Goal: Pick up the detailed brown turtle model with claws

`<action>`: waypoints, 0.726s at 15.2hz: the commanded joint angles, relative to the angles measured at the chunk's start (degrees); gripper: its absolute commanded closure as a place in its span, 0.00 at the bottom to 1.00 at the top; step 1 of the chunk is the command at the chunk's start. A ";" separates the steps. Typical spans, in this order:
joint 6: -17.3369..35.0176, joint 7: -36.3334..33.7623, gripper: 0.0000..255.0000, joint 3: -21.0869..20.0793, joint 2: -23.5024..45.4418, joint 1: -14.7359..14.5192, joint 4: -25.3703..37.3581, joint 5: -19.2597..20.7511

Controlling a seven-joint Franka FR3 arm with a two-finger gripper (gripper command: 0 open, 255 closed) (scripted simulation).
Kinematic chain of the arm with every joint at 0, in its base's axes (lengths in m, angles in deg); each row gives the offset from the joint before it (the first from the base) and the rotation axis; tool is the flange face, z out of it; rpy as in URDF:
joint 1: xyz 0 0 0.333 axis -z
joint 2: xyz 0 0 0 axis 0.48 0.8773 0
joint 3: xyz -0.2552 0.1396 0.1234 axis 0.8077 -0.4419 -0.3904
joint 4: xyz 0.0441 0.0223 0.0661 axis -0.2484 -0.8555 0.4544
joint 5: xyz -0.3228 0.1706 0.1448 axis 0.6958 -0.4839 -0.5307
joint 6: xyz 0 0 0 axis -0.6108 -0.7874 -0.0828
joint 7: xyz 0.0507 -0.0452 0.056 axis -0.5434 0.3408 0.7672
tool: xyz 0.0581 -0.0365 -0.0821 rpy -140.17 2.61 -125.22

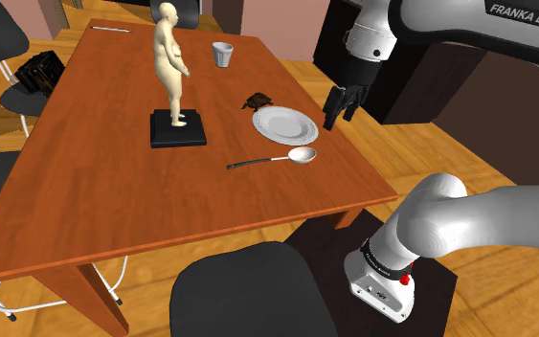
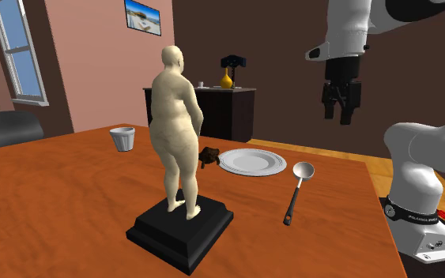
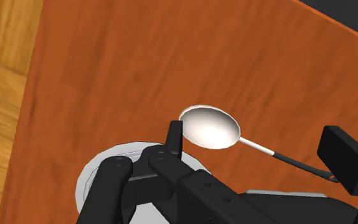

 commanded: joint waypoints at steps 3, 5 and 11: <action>3.49 -4.30 0.00 -1.42 3.69 1.02 0.84 -1.41; 6.84 -8.48 0.00 -2.75 7.52 2.12 2.00 -2.58; 15.79 -20.70 0.00 -5.92 19.50 5.47 7.21 -4.51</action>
